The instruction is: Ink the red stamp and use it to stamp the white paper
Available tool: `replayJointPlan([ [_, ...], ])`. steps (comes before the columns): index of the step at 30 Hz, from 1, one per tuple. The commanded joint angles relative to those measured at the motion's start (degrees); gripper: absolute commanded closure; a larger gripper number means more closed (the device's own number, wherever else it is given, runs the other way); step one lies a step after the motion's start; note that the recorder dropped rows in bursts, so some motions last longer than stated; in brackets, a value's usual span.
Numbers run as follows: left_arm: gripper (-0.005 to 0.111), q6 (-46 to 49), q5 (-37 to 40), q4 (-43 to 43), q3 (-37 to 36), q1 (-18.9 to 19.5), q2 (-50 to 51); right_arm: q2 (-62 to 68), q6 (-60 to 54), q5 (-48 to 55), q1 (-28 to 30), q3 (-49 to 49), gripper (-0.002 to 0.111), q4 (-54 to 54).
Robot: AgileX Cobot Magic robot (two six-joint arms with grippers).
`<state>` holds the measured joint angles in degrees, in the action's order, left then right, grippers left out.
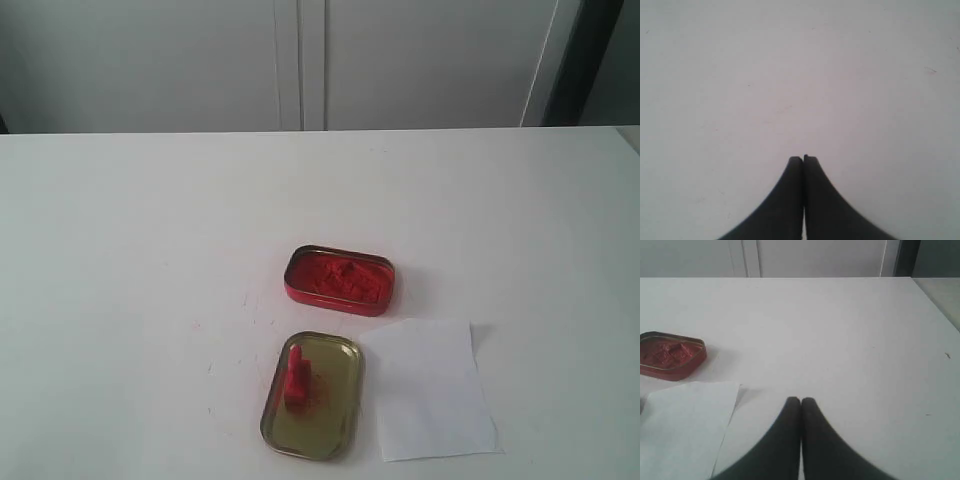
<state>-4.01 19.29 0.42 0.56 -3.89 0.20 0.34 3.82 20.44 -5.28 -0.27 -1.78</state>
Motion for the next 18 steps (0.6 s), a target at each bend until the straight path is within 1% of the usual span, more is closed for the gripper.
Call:
replayJointPlan([
  [1,0.107,-0.05,0.82,0.05,-0.56,0.04,-0.2,-0.34,-0.15,-0.83,0.21,0.27,0.108,-0.55],
  [3,0.107,-0.05,0.82,0.05,-0.56,0.04,-0.2,-0.34,-0.15,-2.27,0.21,0.27,0.108,-0.55],
  [7,0.107,-0.05,0.82,0.05,-0.56,0.04,-0.2,-0.34,-0.15,-9.6,0.21,0.27,0.108,-0.55],
  [12,0.107,-0.05,0.82,0.05,-0.56,0.04,-0.2,-0.34,-0.15,-22.95,0.21,0.27,0.108,-0.55],
  [18,0.107,-0.05,0.82,0.05,-0.56,0.04,-0.2,-0.34,-0.15,-25.91,0.21,0.27,0.108,-0.55],
])
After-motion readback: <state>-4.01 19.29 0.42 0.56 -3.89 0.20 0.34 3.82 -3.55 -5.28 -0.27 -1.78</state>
